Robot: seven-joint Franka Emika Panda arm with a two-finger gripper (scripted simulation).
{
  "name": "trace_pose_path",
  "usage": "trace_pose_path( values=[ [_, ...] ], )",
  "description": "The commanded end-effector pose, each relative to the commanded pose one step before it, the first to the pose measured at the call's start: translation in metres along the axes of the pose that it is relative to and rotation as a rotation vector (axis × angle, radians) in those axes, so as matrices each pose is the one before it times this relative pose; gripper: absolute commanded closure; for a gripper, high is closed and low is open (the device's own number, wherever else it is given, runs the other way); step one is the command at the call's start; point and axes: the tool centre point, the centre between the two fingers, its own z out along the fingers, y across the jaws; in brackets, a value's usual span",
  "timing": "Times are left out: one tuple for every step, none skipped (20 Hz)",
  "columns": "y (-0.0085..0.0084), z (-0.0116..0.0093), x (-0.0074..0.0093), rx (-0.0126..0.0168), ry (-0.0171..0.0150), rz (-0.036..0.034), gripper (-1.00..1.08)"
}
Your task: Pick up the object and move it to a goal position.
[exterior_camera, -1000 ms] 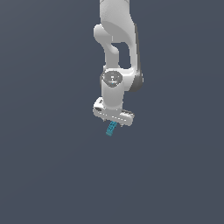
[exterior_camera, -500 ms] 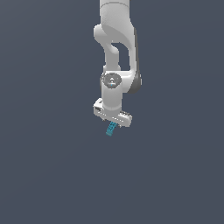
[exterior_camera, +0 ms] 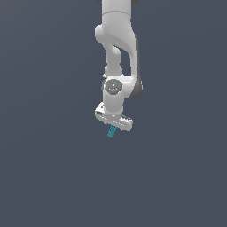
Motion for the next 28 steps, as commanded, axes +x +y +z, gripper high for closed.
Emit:
trace_pose_path(
  values=[
    [0.00045,0.01263,-0.00063,-0.00035,-0.00032,0.00134,-0.92],
    [0.00007,0.00394,0.00001,0.00001,0.00013,0.00047,-0.92],
    [-0.00018,0.00331,0.0,0.0,0.0,0.0,-0.92],
    [0.00006,0.00254,0.00019,0.00004,0.00014,0.00047,-0.92],
    [-0.00017,0.00196,0.00015,0.0,0.0,0.0,-0.92],
    [-0.00015,0.00135,0.00017,0.0,0.0,0.0,-0.92],
    [-0.0001,0.00078,0.00013,0.0,0.0,0.0,-0.92],
    [-0.00004,0.00025,0.00005,0.0,0.0,0.0,-0.92],
    [0.0,0.0,0.0,0.0,0.0,0.0,1.08],
    [0.0,0.0,0.0,0.0,0.0,0.0,1.08],
    [0.0,0.0,0.0,0.0,0.0,0.0,1.08],
    [0.0,0.0,0.0,0.0,0.0,0.0,1.08],
    [0.0,0.0,0.0,0.0,0.0,0.0,1.08],
    [0.0,0.0,0.0,0.0,0.0,0.0,1.08],
    [0.0,0.0,0.0,0.0,0.0,0.0,1.08],
    [0.0,0.0,0.0,0.0,0.0,0.0,1.08],
    [0.0,0.0,0.0,0.0,0.0,0.0,1.08],
    [0.0,0.0,0.0,0.0,0.0,0.0,1.08],
    [-0.00022,-0.00035,-0.00029,0.00027,-0.00026,-0.00032,1.08],
    [0.00002,-0.00026,-0.00001,0.0,0.0,0.0,1.08],
    [0.00006,-0.00077,-0.00003,0.0,0.0,0.0,1.08],
    [0.0001,-0.00128,-0.00005,0.0,0.0,0.0,1.08],
    [0.00014,-0.0018,-0.00007,0.0,0.0,0.0,1.08],
    [0.00018,-0.00231,-0.00009,0.0,0.0,0.0,1.08],
    [0.00022,-0.00283,-0.00011,0.0,0.0,0.0,1.08],
    [0.00026,-0.00336,-0.00013,0.0,0.0,0.0,1.08],
    [0.0003,-0.00389,-0.00015,0.0,0.0,0.0,1.08],
    [0.00035,-0.00442,-0.00017,0.0,0.0,0.0,1.08]
  ],
)
